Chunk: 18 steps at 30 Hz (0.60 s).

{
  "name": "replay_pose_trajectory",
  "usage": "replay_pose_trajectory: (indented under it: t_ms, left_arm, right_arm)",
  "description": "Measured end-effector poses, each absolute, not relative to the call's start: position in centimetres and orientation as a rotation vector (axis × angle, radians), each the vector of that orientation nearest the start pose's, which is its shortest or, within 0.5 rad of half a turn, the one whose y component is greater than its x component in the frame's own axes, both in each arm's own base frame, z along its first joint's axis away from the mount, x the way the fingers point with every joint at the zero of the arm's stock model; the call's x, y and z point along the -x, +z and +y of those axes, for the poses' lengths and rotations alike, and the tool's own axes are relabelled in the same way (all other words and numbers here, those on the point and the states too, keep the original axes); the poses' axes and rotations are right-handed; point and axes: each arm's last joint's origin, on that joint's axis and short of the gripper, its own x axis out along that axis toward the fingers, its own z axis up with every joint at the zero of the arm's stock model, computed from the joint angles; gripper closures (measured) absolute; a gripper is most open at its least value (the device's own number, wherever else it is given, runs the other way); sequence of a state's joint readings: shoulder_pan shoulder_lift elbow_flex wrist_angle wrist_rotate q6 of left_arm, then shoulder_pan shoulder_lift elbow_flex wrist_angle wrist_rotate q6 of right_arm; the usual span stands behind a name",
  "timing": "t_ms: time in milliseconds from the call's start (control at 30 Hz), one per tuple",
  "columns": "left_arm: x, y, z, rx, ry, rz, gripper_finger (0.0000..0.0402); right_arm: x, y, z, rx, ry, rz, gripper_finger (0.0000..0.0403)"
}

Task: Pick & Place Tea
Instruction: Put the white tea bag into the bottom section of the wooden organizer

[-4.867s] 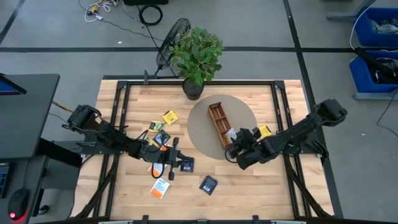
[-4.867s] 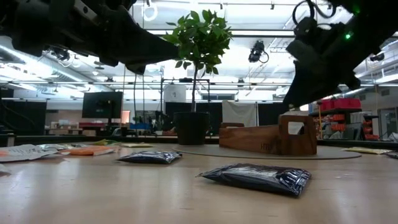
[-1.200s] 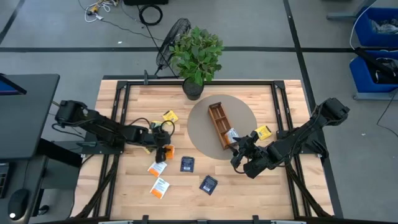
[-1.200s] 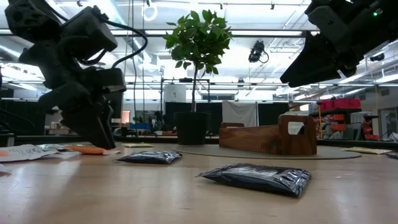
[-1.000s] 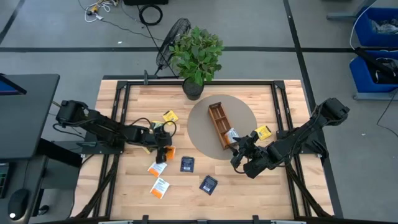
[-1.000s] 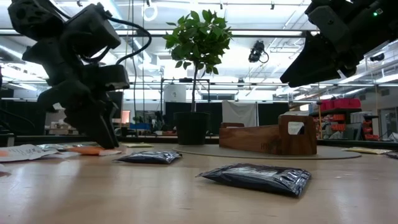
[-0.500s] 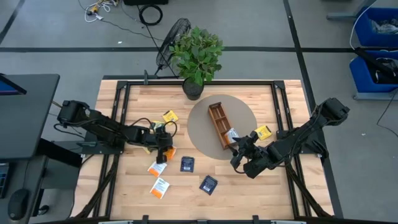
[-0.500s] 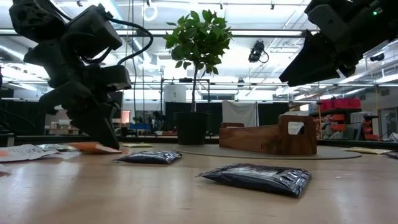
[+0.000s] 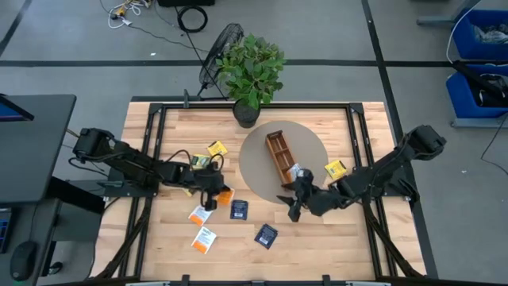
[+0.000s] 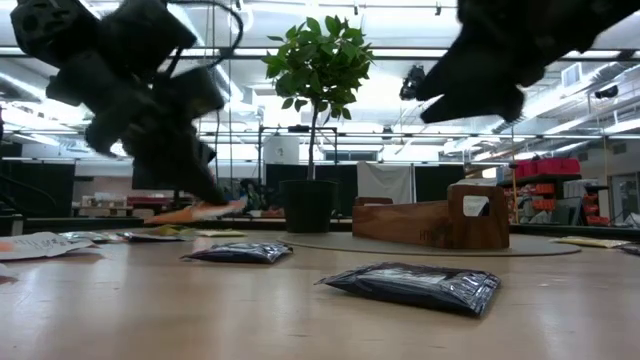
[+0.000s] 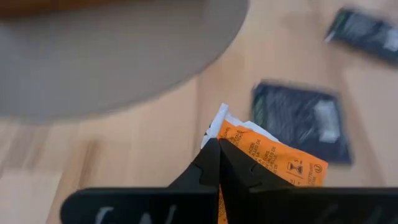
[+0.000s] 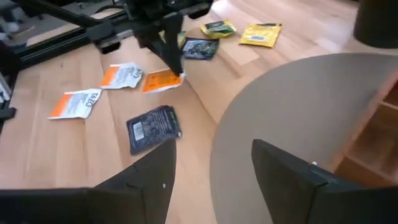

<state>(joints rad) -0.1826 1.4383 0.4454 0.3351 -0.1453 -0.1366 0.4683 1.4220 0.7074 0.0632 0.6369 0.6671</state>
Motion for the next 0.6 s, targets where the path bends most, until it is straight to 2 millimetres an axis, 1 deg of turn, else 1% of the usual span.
replay_pose_trajectory:
  t_ms: [133, 233, 400, 600]
  left_arm:
    - [-24.7, 14.1, -4.5, -0.021, 0.009, 0.601, 0.04]
    - [-25.6, 15.2, -4.9, -0.045, 0.021, 0.558, 0.0401]
    - [-27.0, 17.4, -5.9, -0.134, 0.026, 0.484, 0.0401]
    - [-27.9, 18.9, -5.9, -0.171, 0.049, 0.445, 0.0401]
  right_arm:
    - [-26.8, 19.9, 9.6, -0.359, -0.236, 0.466, 0.0183]
    - [-27.6, 20.2, 8.7, -0.399, -0.17, 0.442, 0.0183]
    - [-28.5, 19.7, 7.2, -0.406, -0.167, 0.456, 0.0183]
    - [-28.9, 19.6, 6.4, -0.417, -0.142, 0.469, 0.0183]
